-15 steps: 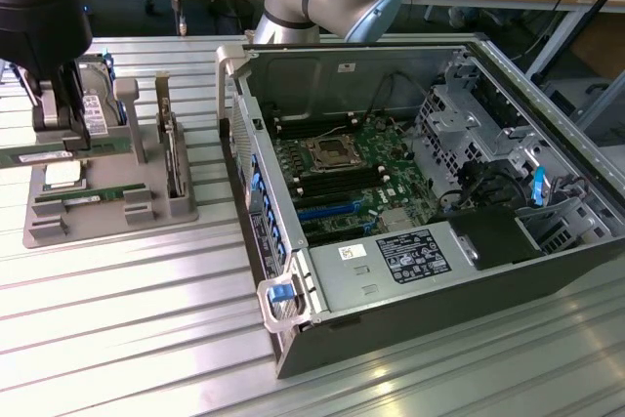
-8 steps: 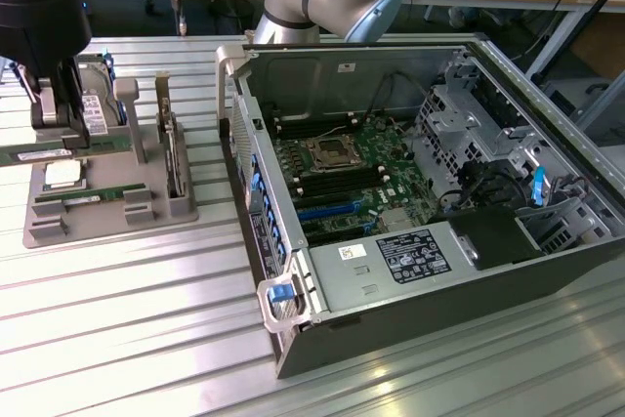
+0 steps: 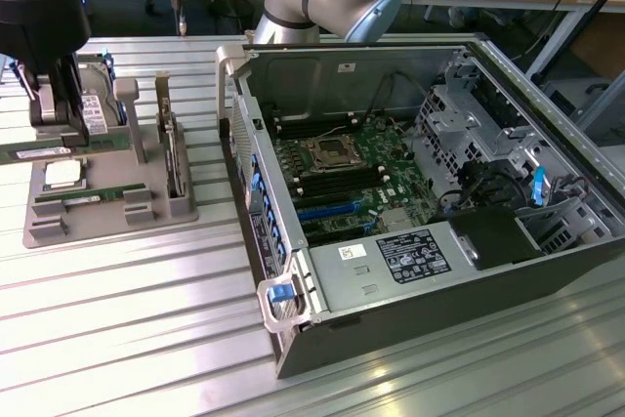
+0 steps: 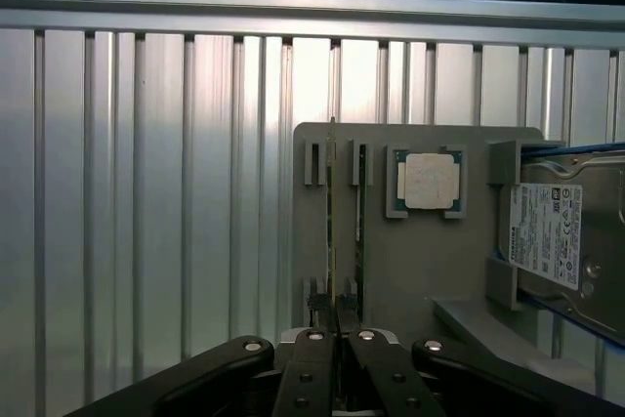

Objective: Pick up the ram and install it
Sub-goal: 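Pick up the ram and move it above insertion slot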

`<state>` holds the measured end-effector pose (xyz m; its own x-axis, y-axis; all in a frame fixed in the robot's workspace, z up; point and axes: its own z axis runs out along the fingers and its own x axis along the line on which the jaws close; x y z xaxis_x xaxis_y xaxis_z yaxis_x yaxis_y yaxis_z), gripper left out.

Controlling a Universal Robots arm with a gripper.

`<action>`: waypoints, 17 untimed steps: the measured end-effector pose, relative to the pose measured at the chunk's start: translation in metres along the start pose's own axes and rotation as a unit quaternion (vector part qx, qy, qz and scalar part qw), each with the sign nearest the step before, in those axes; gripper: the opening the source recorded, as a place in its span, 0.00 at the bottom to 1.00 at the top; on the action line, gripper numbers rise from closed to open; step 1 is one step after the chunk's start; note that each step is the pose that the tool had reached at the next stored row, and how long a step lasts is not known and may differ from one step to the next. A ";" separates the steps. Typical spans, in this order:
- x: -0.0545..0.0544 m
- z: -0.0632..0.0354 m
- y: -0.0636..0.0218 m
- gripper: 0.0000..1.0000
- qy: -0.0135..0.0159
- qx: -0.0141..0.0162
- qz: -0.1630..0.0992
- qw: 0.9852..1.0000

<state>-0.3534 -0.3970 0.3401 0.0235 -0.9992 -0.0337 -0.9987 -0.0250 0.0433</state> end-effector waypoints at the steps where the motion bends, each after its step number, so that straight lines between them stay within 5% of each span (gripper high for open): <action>1: 0.000 -0.0006 0.0000 0.12 0.000 0.000 0.000 1.000; 17: 0.000 -0.0070 0.0003 0.12 0.000 0.000 0.000 1.000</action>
<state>-0.3534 -0.3971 0.3471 0.0235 -0.9992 -0.0336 -0.9987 -0.0250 0.0434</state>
